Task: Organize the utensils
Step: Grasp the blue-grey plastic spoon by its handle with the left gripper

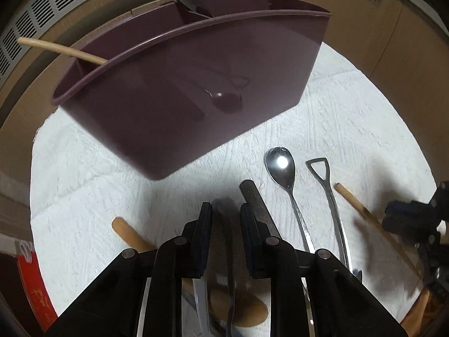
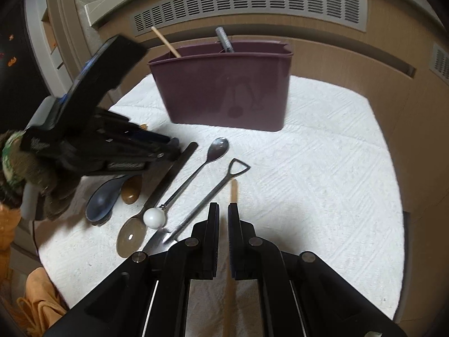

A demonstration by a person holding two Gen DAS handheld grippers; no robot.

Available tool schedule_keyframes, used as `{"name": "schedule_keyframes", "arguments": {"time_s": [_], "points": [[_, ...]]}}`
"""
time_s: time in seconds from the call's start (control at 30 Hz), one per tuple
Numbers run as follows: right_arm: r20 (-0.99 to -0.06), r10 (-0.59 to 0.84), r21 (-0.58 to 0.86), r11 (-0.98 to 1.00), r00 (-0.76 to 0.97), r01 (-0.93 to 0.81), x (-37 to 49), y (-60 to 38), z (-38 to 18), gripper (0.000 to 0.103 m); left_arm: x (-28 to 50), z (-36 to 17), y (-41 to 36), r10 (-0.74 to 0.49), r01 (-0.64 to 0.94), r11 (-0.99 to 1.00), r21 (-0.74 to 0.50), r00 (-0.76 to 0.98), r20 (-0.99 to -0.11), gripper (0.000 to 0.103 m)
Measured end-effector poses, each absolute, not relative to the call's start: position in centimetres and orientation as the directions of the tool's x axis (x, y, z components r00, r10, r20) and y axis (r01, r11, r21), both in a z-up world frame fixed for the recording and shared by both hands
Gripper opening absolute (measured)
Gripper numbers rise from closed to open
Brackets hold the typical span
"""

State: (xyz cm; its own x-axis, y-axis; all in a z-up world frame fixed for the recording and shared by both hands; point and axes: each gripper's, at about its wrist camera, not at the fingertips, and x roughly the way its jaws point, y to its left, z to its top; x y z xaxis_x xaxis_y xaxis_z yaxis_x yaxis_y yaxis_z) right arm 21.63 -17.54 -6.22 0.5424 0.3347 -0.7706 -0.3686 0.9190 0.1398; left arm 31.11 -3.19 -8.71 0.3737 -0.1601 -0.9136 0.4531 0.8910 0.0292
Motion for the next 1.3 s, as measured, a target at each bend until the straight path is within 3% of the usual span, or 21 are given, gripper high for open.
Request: {"name": "schedule_keyframes", "arguments": {"time_s": [0.23, 0.73, 0.83, 0.97, 1.3], "points": [[-0.799, 0.317, 0.114, 0.914, 0.511, -0.389, 22.3, -17.1, -6.7, 0.007, 30.2, -8.7, -3.8, -0.158, 0.460, 0.886, 0.061, 0.422, -0.893, 0.008], [-0.901, 0.178, 0.030, 0.936, 0.397, -0.351, 26.7, -14.4, -8.6, 0.011, 24.1, -3.0, 1.1, -0.294, 0.357, 0.931, -0.072, 0.619, -0.729, 0.006], [-0.896, 0.166, 0.009, 0.934, 0.411, -0.356, 26.4, -14.5, -8.5, 0.006, 23.5, -1.9, 2.4, -0.307, 0.337, 0.936, -0.099, 0.647, -0.698, 0.006], [-0.865, 0.216, 0.049, 0.935, 0.453, -0.352, 24.3, -15.7, -6.9, 0.006, 21.5, -0.1, 3.2, -0.332, 0.328, 0.935, -0.133, 0.682, -0.652, 0.006], [-0.680, 0.330, 0.082, 0.922, 0.655, -0.379, 17.1, -17.3, 1.4, 0.006, 14.4, 6.5, 3.2, -0.373, 0.365, 0.923, -0.119, 0.780, -0.503, 0.006]]}}
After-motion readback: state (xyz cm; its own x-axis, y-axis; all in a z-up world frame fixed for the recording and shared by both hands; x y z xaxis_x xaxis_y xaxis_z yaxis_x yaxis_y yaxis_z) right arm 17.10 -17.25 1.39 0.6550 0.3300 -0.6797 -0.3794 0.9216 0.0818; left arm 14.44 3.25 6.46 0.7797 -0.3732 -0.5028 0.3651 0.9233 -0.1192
